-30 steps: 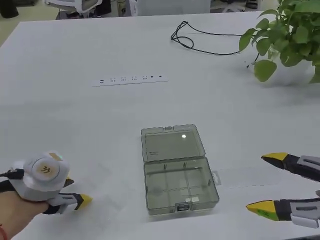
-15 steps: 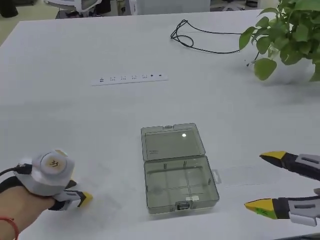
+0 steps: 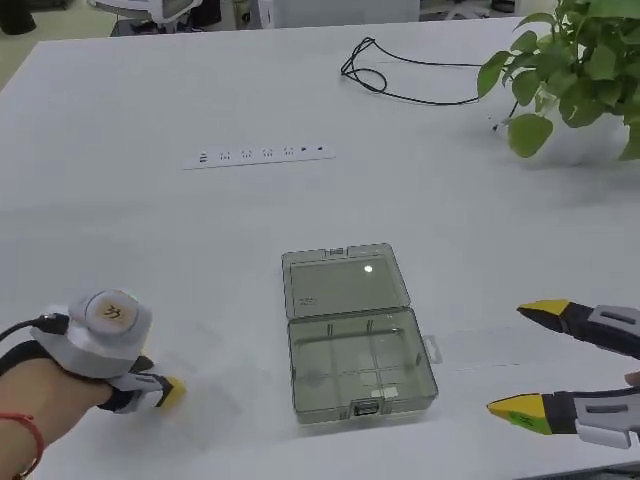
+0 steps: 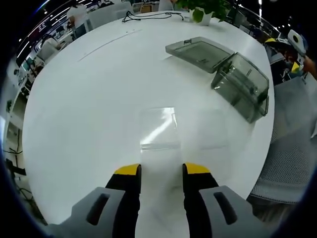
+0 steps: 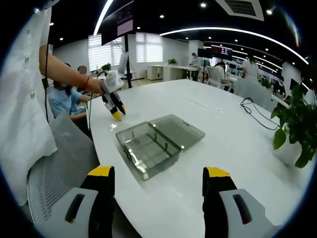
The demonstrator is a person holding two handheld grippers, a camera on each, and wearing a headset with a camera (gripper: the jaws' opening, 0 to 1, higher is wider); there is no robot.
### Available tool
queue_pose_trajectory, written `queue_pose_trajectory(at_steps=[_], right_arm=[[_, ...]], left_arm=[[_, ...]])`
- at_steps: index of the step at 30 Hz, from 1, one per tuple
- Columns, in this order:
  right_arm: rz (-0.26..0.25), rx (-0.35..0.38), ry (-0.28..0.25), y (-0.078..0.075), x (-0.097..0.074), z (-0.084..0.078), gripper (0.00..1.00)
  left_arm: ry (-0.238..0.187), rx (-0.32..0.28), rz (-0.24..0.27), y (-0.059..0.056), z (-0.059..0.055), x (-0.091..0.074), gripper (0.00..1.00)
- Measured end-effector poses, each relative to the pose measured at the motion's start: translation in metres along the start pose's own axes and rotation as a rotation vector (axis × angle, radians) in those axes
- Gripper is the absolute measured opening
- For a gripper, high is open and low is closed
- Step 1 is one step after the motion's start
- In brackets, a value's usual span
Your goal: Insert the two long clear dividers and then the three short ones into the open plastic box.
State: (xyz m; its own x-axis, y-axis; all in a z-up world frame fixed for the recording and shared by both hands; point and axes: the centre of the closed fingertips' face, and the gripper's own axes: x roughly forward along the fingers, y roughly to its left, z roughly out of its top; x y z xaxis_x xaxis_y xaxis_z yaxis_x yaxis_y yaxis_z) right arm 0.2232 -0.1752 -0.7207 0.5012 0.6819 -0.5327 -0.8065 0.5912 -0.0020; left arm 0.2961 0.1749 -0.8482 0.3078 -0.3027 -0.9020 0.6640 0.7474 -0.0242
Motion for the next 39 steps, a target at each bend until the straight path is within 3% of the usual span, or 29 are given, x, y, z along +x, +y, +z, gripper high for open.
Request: queue_pose_trajectory(at_steps=[16, 39], right_arm=[[-0.002, 0.002, 0.002, 0.0, -0.001, -0.001, 0.73], [0.009, 0.008, -0.007, 0.006, 0.002, 0.005, 0.72]], left_arm=[[0.013, -0.057, -0.03, -0.007, 0.002, 0.0, 0.3], [-0.127, -0.133, -0.06, -0.022, 0.02, -0.022, 0.3]])
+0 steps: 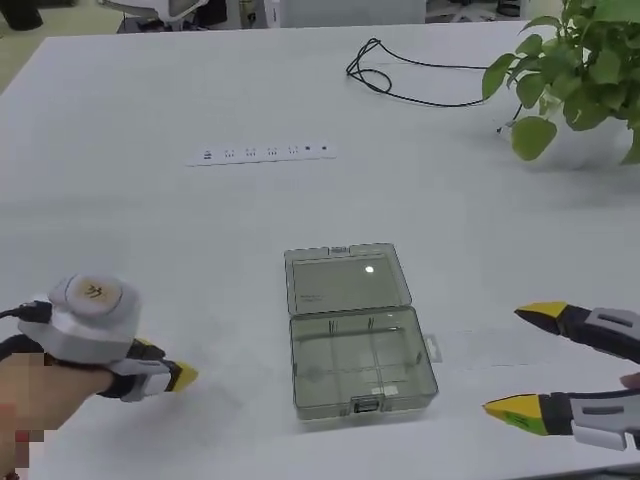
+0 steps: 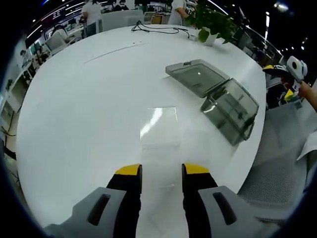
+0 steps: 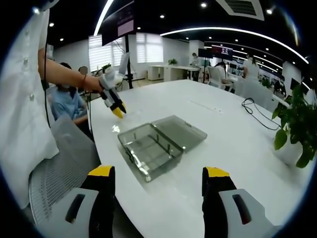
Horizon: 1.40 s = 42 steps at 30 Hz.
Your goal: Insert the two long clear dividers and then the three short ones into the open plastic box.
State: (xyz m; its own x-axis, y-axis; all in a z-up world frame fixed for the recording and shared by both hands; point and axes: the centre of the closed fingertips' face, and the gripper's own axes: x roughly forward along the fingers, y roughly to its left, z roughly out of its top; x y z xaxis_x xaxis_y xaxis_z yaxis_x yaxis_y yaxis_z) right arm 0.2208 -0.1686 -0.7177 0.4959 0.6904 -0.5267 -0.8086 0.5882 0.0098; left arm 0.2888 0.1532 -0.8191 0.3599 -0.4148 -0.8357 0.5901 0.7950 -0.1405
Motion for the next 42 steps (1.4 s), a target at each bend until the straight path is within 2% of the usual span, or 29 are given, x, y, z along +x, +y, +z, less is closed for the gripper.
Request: queue_pose_trajectory(at_steps=[8, 16, 20, 32, 37, 42], right_arm=[[0.003, 0.009, -0.021, 0.002, 0.0, 0.008, 0.71], [0.003, 0.031, -0.034, 0.007, 0.002, 0.012, 0.67], [-0.004, 0.052, -0.065, 0.009, 0.001, 0.02, 0.65], [-0.03, 0.123, -0.158, 0.008, -0.005, 0.042, 0.6], [-0.032, 0.117, -0.14, 0.011, -0.003, 0.039, 0.6], [-0.025, 0.119, -0.146, 0.018, -0.001, 0.041, 0.59]], left_arm=[[-0.053, -0.011, -0.008, -0.014, 0.008, -0.013, 0.3], [-0.133, -0.022, -0.023, -0.031, 0.027, -0.028, 0.3], [-0.168, -0.02, -0.03, -0.039, 0.036, -0.035, 0.3], [-0.227, -0.021, -0.053, -0.055, 0.047, -0.046, 0.3], [-0.249, -0.023, -0.059, -0.06, 0.052, -0.051, 0.3], [-0.267, -0.02, -0.067, -0.066, 0.056, -0.053, 0.3]])
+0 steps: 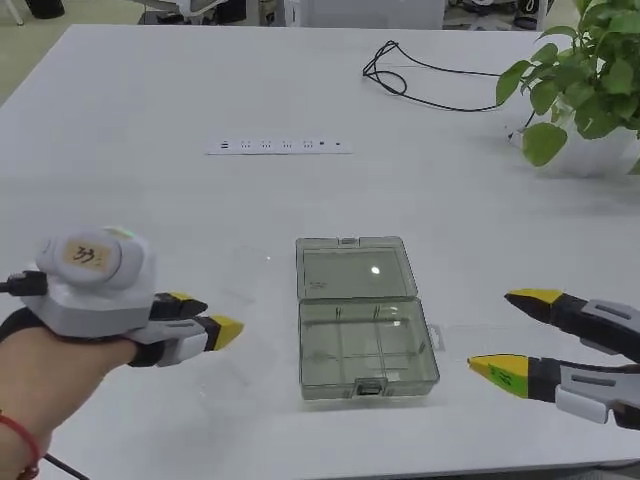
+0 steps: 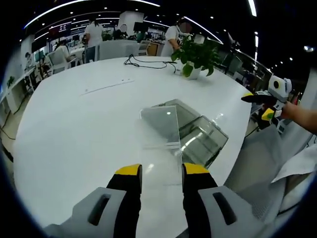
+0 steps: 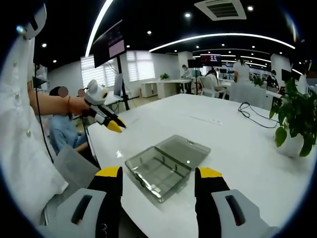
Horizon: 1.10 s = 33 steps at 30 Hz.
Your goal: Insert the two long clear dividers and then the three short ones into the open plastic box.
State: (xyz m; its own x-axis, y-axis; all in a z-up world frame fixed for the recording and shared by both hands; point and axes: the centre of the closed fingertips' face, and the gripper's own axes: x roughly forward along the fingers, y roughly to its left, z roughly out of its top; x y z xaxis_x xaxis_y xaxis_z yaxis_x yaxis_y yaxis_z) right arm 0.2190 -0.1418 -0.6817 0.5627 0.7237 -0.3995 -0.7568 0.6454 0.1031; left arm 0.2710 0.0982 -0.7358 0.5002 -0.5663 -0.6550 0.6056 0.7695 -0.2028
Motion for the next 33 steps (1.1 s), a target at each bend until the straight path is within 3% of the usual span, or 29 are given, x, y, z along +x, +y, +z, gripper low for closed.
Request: queue_pose_trajectory(at_steps=[16, 27, 33], right_arm=[[0.023, 0.085, -0.055, 0.029, 0.022, 0.009, 0.5], [0.035, 0.201, -0.115, 0.053, 0.049, 0.023, 0.43], [0.016, 0.28, -0.13, 0.054, 0.061, 0.02, 0.37]], left_arm=[[-0.057, -0.021, -0.066, -0.043, 0.006, 0.002, 0.3], [-0.086, -0.042, -0.127, -0.076, 0.006, 0.007, 0.3], [-0.094, -0.039, -0.156, -0.093, 0.009, 0.012, 0.3]])
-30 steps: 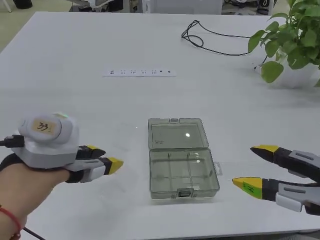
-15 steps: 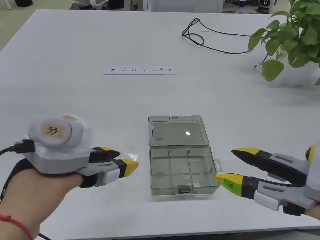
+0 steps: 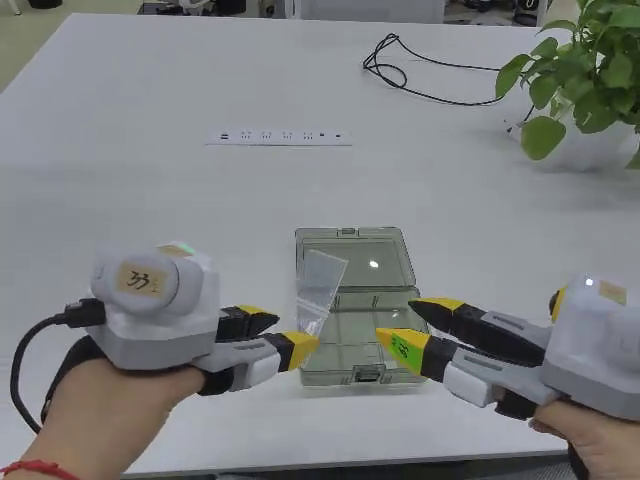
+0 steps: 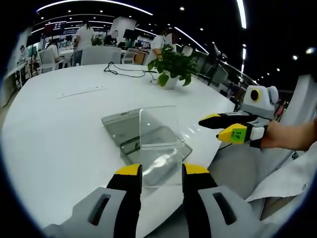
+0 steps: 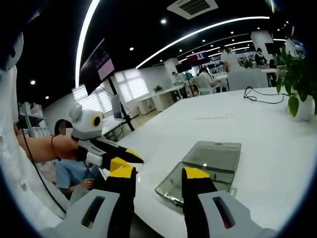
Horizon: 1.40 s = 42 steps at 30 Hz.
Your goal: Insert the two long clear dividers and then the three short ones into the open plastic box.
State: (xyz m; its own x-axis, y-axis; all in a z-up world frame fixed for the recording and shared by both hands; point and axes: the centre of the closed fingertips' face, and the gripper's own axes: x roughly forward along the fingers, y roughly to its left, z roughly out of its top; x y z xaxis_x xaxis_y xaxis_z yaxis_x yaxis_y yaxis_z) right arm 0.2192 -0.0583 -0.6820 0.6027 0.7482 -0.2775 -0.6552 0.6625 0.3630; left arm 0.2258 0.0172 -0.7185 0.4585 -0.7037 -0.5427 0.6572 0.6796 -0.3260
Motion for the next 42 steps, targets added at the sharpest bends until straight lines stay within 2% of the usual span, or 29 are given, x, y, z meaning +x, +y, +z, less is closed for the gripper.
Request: queue_pose_trajectory(at_steps=[4, 13, 18, 24, 29, 32, 34, 42], right_arm=[[0.001, 0.052, -0.012, 0.003, 0.007, 0.0, 0.33], [-0.01, 0.134, -0.001, 0.004, 0.019, -0.005, 0.27], [-0.018, 0.153, -0.011, 0.006, 0.02, -0.004, 0.22], [-0.049, 0.204, -0.025, 0.004, 0.019, -0.005, 0.16], [-0.045, 0.225, -0.018, 0.006, 0.018, -0.006, 0.08], [-0.061, 0.231, -0.017, 0.007, 0.018, -0.008, 0.07], [-0.074, 0.262, -0.023, 0.006, 0.017, -0.008, 0.07], [-0.085, 0.254, -0.035, 0.007, 0.012, -0.006, 0.07]], left_arm=[[-0.005, 0.005, -0.018, -0.008, 0.002, 0.005, 0.3], [-0.011, 0.024, -0.049, -0.022, 0.008, 0.012, 0.3], [-0.013, 0.031, -0.062, -0.028, 0.01, 0.014, 0.3], [-0.015, 0.038, -0.067, -0.033, 0.01, 0.014, 0.3], [-0.013, 0.043, -0.068, -0.037, 0.009, 0.014, 0.3], [-0.014, 0.045, -0.063, -0.037, 0.007, 0.015, 0.3], [-0.018, 0.04, -0.062, -0.038, 0.007, 0.015, 0.3], [-0.037, 0.053, -0.076, -0.043, 0.01, 0.013, 0.3]])
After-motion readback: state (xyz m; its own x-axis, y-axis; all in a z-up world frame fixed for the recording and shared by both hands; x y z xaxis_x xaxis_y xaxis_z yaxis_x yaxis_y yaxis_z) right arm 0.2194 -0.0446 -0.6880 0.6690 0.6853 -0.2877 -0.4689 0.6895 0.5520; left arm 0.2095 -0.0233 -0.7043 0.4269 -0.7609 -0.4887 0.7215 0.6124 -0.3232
